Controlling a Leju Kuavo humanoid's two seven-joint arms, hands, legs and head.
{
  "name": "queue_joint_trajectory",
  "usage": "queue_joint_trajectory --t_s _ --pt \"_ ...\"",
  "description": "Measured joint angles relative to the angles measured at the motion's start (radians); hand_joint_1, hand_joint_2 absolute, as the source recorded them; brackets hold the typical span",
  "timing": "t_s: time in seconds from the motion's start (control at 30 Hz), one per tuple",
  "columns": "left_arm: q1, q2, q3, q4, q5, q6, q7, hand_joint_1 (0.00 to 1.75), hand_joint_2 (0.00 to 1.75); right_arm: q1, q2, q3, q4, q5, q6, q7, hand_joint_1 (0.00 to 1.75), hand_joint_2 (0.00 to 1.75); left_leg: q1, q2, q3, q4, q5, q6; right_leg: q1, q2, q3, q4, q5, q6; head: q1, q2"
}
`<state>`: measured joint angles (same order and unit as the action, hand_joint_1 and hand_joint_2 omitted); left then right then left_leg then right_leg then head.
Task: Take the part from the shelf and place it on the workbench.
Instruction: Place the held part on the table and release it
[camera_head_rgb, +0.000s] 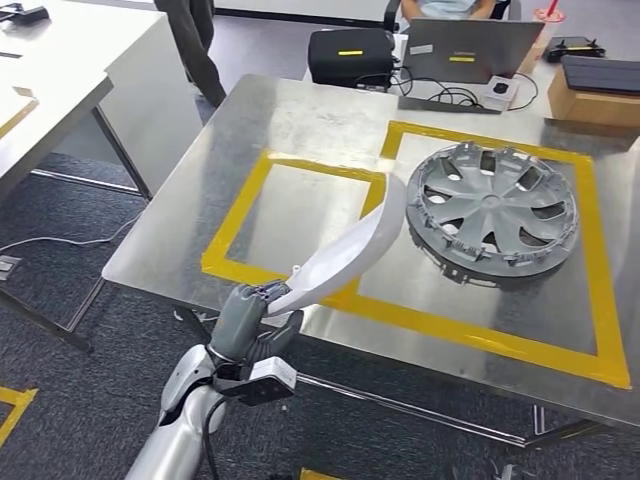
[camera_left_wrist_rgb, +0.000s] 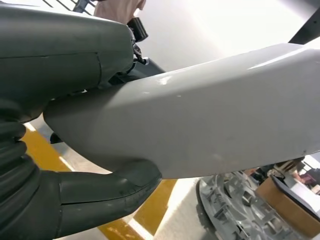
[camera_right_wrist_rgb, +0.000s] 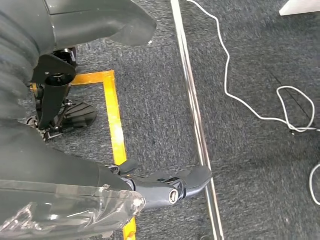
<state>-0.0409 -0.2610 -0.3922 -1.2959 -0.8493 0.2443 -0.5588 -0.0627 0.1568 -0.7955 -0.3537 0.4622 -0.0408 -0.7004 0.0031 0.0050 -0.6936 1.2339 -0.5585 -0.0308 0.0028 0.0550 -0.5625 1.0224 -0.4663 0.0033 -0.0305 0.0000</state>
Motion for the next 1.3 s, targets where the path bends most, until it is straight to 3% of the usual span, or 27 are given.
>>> queue_joint_trajectory --t_s 0.07,0.13,0.2,0.27,0.3,0.4,0.43,0.47,0.5,0.57,0.63,0.77,0.8,0.9,1.0,1.07,1.2,1.3 --pt "-0.024 -0.002 0.012 0.023 -0.007 0.014 0.017 1.75 1.75 -0.003 0.000 0.003 0.004 0.006 0.003 0.000 0.00 1.75 -0.001 -0.004 0.027 -0.127 0.104 0.005 0.001 0.009 0.019 0.002 -0.016 0.007 -0.001 0.000" --pt "-0.048 -0.005 0.025 0.051 -0.021 0.029 0.041 1.75 1.75 -0.007 0.000 0.005 0.008 0.012 0.005 0.000 0.00 1.75 -0.003 -0.007 0.044 -0.207 0.155 0.013 0.002 0.013 0.026 0.003 -0.032 0.018 -0.002 0.000" --pt "-0.072 -0.010 0.046 0.085 -0.044 0.046 0.074 1.75 1.75 -0.012 0.000 0.008 0.012 0.021 0.006 0.000 0.00 1.75 -0.005 -0.008 0.050 -0.219 0.155 0.024 0.002 0.014 0.028 -0.003 -0.045 0.031 -0.002 0.000" --pt "-0.107 -0.015 0.067 0.119 -0.077 0.070 0.111 1.75 1.75 -0.018 0.000 0.012 0.016 0.033 0.007 0.000 0.00 1.75 -0.001 -0.008 0.059 -0.227 0.161 0.037 0.002 -0.005 0.027 0.009 -0.060 0.043 0.000 0.000" --pt "-0.127 -0.019 0.077 0.140 -0.102 0.084 0.132 1.75 1.75 -0.024 -0.001 0.013 0.020 0.039 0.007 0.000 0.00 1.75 0.001 -0.007 0.064 -0.231 0.162 0.043 0.002 -0.018 0.013 0.042 -0.078 0.049 0.003 0.000" --pt "-0.184 -0.023 0.110 0.223 -0.203 0.129 0.214 1.75 1.75 -0.041 -0.001 0.017 0.033 0.062 0.011 -0.001 0.00 1.75 0.002 -0.004 0.072 -0.231 0.154 0.050 -0.003 -0.045 -0.096 0.225 -0.151 0.064 0.010 0.000" --pt "-0.202 -0.024 0.121 0.254 -0.245 0.142 0.247 1.75 1.75 -0.044 -0.001 0.017 0.037 0.070 0.013 -0.001 0.00 1.75 0.002 -0.003 0.075 -0.231 0.150 0.050 -0.005 -0.046 -0.127 0.262 -0.151 0.067 0.010 0.000" --pt "-0.220 -0.024 0.131 0.287 -0.290 0.155 0.284 1.75 1.75 -0.047 -0.001 0.017 0.040 0.079 0.015 0.000 0.00 1.75 0.002 -0.003 0.079 -0.231 0.146 0.049 -0.007 -0.047 -0.139 0.261 -0.131 0.069 0.010 0.000" --pt "-0.239 -0.025 0.141 0.322 -0.334 0.167 0.322 1.75 1.75 -0.050 -0.001 0.017 0.042 0.087 0.017 0.001 0.00 1.75 0.003 -0.003 0.085 -0.231 0.142 0.047 -0.009 -0.048 -0.131 0.221 -0.092 0.070 0.010 0.000" --pt "-0.275 -0.026 0.157 0.386 -0.403 0.187 0.378 1.75 1.75 -0.059 0.000 0.017 0.046 0.099 0.019 0.003 0.00 1.75 0.002 -0.003 0.097 -0.231 0.133 0.040 -0.011 -0.055 -0.081 0.087 -0.006 0.071 0.011 0.000" --pt "-0.305 -0.028 0.171 0.437 -0.435 0.201 0.405 1.75 1.75 -0.068 0.001 0.017 0.051 0.105 0.020 0.005 0.00 1.75 -0.003 -0.004 0.103 -0.230 0.127 0.033 -0.011 -0.058 -0.047 0.008 0.035 0.064 0.010 0.000" --pt "-0.347 -0.028 0.196 0.516 -0.514 0.209 0.495 1.75 1.75 -0.075 0.001 0.017 0.057 0.123 0.021 0.008 0.00 1.75 -0.007 -0.002 0.105 -0.234 0.131 0.057 -0.011 -0.047 -0.044 -0.003 0.042 0.056 0.008 0.000" --pt "-0.361 -0.027 0.204 0.537 -0.540 0.209 0.529 1.75 1.75 -0.077 0.001 0.017 0.058 0.129 0.021 0.011 0.00 1.75 -0.007 -0.001 0.106 -0.237 0.132 0.058 -0.010 -0.046 -0.044 -0.003 0.041 0.054 0.008 0.000" --pt "-0.407 -0.022 0.233 0.604 -0.613 0.209 0.617 1.75 1.75 -0.083 0.001 0.017 0.059 0.146 0.023 0.020 0.00 1.75 -0.006 0.000 0.110 -0.247 0.135 0.049 -0.008 -0.045 -0.045 -0.003 0.040 0.046 0.008 0.000" --pt "-0.437 -0.015 0.257 0.650 -0.633 0.208 0.650 1.75 1.75 -0.092 0.001 0.018 0.061 0.154 0.024 0.025 0.00 1.75 -0.003 0.000 0.111 -0.252 0.138 0.026 -0.005 -0.046 -0.047 -0.003 0.040 0.039 0.008 0.000" --pt "-0.447 -0.012 0.265 0.670 -0.635 0.208 0.659 1.75 1.75 -0.096 0.001 0.018 0.062 0.156 0.024 0.026 0.00 1.75 -0.001 0.000 0.111 -0.253 0.139 0.017 -0.004 -0.046 -0.047 -0.002 0.041 0.037 0.009 0.000" --pt "-0.461 -0.006 0.282 0.698 -0.641 0.205 0.722 0.00 1.75 -0.097 0.001 0.018 0.062 0.165 0.025 0.028 0.00 0.00 -0.001 0.000 0.110 -0.253 0.139 0.014 -0.005 -0.046 -0.047 -0.002 0.042 0.036 0.009 0.000" --pt "-0.464 0.004 0.300 0.714 -0.642 0.214 0.722 0.00 0.44 -0.097 0.001 0.017 0.063 0.172 0.023 0.029 0.00 0.00 -0.002 0.000 0.110 -0.253 0.139 0.014 -0.005 -0.047 -0.046 -0.004 0.042 0.036 0.009 0.000"
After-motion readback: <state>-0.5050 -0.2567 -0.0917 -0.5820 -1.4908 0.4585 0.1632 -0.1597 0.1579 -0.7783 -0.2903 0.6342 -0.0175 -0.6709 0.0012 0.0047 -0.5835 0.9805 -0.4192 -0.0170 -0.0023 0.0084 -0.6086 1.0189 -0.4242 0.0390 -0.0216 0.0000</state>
